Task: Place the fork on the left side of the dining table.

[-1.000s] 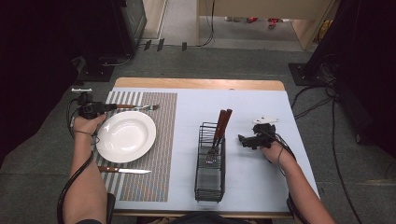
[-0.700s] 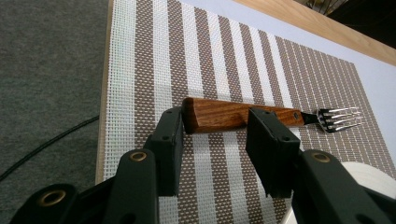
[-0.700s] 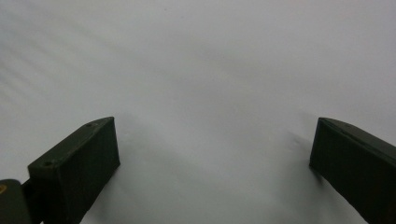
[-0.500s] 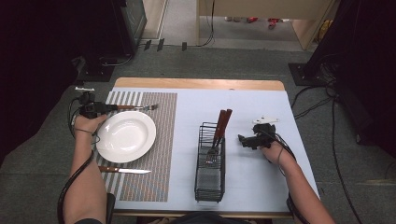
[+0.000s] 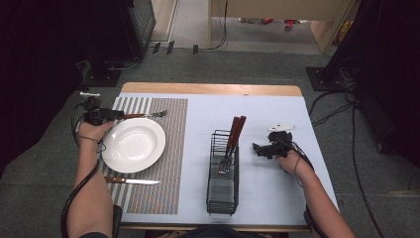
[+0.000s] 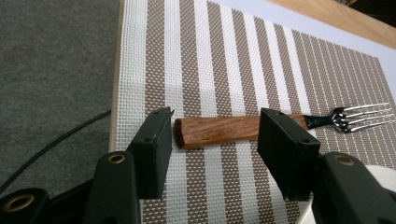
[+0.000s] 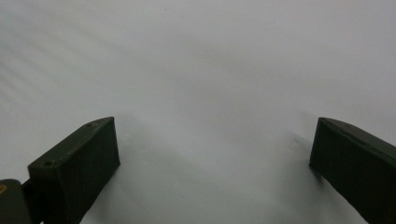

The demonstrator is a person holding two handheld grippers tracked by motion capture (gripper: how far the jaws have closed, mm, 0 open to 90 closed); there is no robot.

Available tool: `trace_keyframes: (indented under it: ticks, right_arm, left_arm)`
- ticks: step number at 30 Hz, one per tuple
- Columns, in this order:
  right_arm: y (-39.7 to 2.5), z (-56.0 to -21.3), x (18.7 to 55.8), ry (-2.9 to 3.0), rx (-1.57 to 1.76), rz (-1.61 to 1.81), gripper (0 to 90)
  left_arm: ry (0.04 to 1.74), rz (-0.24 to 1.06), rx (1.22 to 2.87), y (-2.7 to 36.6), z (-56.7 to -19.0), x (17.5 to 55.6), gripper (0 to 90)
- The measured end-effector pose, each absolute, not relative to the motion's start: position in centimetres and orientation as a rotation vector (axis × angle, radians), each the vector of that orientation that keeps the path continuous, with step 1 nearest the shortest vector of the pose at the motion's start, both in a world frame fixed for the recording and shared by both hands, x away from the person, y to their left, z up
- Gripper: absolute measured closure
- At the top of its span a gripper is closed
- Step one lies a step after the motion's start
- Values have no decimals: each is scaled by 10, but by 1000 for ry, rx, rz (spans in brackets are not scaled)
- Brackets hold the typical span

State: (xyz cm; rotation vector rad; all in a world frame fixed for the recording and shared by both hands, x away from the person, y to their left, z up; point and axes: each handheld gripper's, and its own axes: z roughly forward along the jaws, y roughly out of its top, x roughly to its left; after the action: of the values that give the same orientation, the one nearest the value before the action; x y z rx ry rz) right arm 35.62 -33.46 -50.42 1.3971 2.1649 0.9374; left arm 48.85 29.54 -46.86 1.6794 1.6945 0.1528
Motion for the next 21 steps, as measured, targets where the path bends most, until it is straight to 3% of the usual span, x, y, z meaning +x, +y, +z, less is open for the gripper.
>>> trace_keyframes:
  ticks: [21]
  right_arm:
    - [-334, -504, 356, 2165, 1401, 936, 8]
  left_arm:
    - [1581, 199, 1719, 256, -423, 482, 363]
